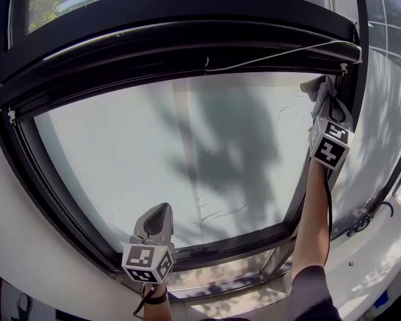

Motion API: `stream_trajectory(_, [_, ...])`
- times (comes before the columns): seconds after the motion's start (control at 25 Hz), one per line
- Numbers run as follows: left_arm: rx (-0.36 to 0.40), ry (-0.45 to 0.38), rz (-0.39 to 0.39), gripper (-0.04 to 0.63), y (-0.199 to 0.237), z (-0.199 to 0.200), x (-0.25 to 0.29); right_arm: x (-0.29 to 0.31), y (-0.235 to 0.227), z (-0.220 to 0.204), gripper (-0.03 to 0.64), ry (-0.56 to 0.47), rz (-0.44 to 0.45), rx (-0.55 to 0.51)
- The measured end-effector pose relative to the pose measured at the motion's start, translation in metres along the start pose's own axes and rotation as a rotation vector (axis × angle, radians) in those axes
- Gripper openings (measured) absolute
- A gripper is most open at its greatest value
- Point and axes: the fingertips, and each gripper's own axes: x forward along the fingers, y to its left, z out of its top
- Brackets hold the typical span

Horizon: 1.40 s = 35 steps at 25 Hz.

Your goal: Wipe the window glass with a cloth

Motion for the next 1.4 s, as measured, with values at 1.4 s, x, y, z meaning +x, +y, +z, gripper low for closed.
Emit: stream_trajectory(1.4, [-0.078, -0.012, 0.537, 0.006, 0.179, 0.018, -0.243, -0.329, 0.643, 0.173, 0.015, -0.252, 1.296, 0.33])
